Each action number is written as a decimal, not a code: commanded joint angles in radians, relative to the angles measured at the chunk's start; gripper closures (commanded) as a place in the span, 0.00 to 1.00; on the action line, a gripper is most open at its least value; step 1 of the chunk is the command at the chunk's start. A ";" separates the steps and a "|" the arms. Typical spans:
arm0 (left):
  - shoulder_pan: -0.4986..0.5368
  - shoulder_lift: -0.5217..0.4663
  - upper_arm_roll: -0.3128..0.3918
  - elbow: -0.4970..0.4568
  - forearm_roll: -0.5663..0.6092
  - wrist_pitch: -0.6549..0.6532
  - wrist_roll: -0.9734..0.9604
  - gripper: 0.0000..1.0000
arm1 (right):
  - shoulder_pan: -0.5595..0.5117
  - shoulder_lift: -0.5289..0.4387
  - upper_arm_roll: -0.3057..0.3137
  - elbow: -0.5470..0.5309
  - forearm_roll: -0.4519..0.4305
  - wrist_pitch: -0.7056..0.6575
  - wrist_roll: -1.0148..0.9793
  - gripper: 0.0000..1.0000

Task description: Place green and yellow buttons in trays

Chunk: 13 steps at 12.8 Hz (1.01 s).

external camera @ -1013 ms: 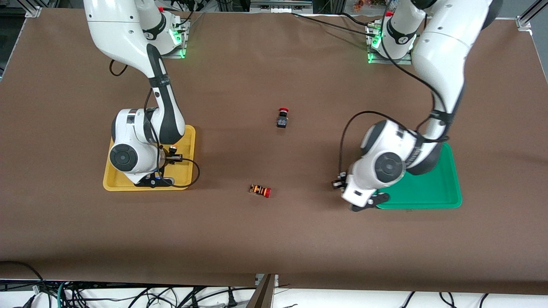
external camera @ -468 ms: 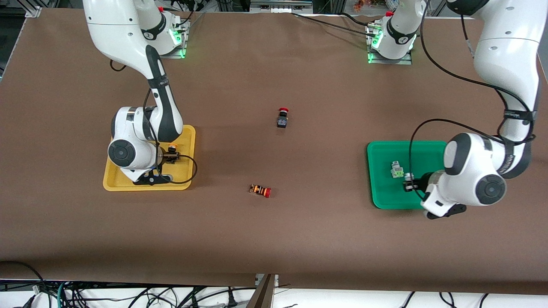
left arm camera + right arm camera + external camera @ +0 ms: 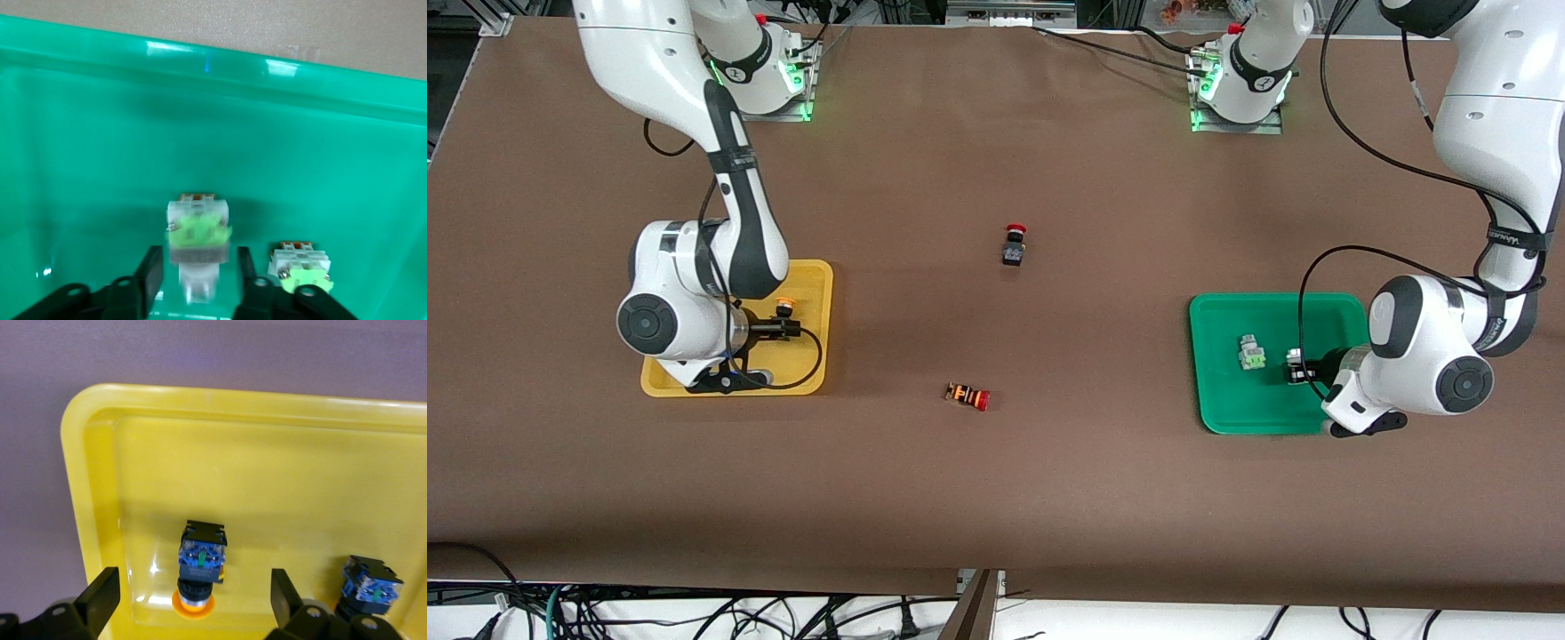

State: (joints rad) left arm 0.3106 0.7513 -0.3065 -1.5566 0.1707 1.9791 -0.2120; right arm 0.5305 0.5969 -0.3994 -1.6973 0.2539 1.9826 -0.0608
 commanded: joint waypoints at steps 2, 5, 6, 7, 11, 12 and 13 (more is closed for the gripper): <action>0.018 -0.111 -0.020 -0.048 0.009 0.008 0.013 0.00 | -0.249 -0.150 0.230 -0.004 -0.146 -0.105 -0.005 0.00; 0.021 -0.235 -0.019 -0.025 -0.017 -0.063 -0.019 0.00 | -0.361 -0.322 0.324 -0.015 -0.211 -0.243 -0.005 0.00; 0.021 -0.281 -0.011 -0.008 -0.026 -0.078 -0.035 0.00 | -0.386 -0.374 0.336 -0.016 -0.211 -0.299 -0.005 0.00; 0.027 -0.300 -0.011 0.051 -0.022 -0.092 -0.030 0.00 | -0.395 -0.417 0.338 -0.015 -0.212 -0.356 -0.004 0.00; 0.019 -0.339 -0.020 0.265 -0.042 -0.540 0.006 0.00 | -0.419 -0.558 0.407 0.011 -0.321 -0.478 -0.017 0.00; 0.000 -0.380 -0.008 0.273 -0.071 -0.598 0.023 0.00 | -0.419 -0.566 0.407 0.048 -0.340 -0.491 -0.014 0.00; -0.060 -0.459 0.042 0.235 -0.079 -0.597 0.023 0.00 | -0.420 -0.568 0.402 0.095 -0.340 -0.489 -0.017 0.00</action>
State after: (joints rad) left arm 0.3206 0.3742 -0.3154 -1.3088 0.1185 1.4298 -0.2127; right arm 0.1347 0.0343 -0.0126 -1.6657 -0.0599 1.5164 -0.0611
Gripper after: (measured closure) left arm 0.000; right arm 0.000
